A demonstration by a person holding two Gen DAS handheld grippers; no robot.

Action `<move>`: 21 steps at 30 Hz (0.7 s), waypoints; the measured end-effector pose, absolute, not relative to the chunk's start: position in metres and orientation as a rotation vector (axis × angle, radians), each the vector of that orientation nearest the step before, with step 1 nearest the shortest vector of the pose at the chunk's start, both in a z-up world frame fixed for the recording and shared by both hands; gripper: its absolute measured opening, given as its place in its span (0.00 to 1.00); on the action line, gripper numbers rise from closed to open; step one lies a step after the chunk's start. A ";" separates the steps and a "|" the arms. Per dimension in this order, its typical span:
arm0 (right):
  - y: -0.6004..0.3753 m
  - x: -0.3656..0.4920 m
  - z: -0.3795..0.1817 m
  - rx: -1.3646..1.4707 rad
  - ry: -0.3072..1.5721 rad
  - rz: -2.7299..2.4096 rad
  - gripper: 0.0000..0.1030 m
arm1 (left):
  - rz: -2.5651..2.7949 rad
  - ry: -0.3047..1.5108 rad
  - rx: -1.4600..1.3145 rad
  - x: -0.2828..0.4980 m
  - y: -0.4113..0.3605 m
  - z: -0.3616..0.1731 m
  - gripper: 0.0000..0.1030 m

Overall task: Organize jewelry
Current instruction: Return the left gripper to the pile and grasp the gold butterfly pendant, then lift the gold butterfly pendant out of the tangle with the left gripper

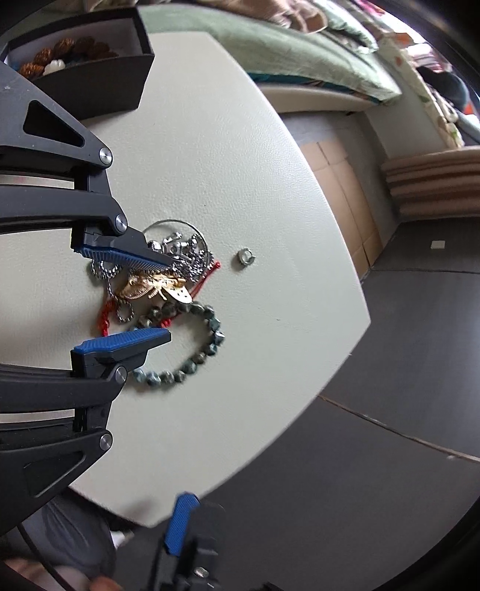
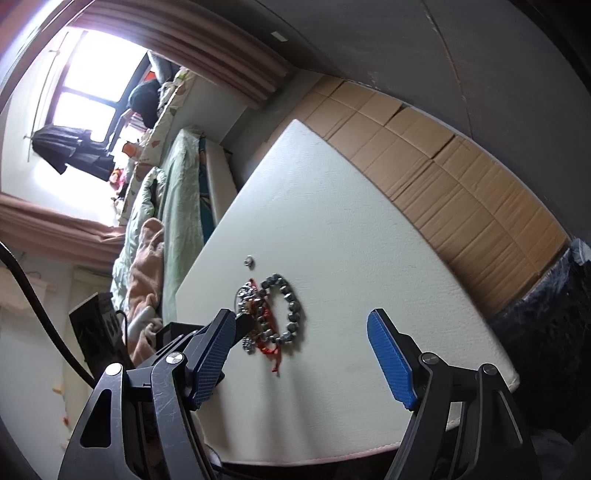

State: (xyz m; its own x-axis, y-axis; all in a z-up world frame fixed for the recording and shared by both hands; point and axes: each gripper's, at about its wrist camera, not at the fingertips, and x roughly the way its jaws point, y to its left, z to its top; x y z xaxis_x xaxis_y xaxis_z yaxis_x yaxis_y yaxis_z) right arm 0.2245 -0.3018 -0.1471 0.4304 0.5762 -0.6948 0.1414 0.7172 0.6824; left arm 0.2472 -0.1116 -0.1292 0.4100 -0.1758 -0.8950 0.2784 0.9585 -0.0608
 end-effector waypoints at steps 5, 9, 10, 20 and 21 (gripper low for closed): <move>-0.305 0.226 -0.150 0.754 1.124 0.291 0.73 | -0.251 1.108 0.171 0.244 -0.111 -0.135 0.14; -0.302 0.229 -0.154 0.742 1.141 0.289 0.73 | -0.248 1.088 0.161 0.243 -0.106 -0.130 0.12; -0.301 0.229 -0.154 0.740 1.144 0.289 0.73 | -0.250 1.080 0.154 0.243 -0.105 -0.128 0.11; -0.296 0.231 -0.157 0.721 1.149 0.294 0.73 | -0.338 1.093 -0.105 0.252 -0.070 -0.106 0.11; -0.295 0.231 -0.157 0.720 1.152 0.294 0.73 | -0.345 1.099 -0.131 0.252 -0.065 -0.105 0.11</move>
State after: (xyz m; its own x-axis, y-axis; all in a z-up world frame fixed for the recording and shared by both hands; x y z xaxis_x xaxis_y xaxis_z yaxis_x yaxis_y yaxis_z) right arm 0.2311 -0.2950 -0.1573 0.4002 0.5602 -0.7253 0.1435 0.7434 0.6533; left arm 0.2522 -0.0654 -0.1051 0.4080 -0.3371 -0.8485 0.2089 0.9392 -0.2726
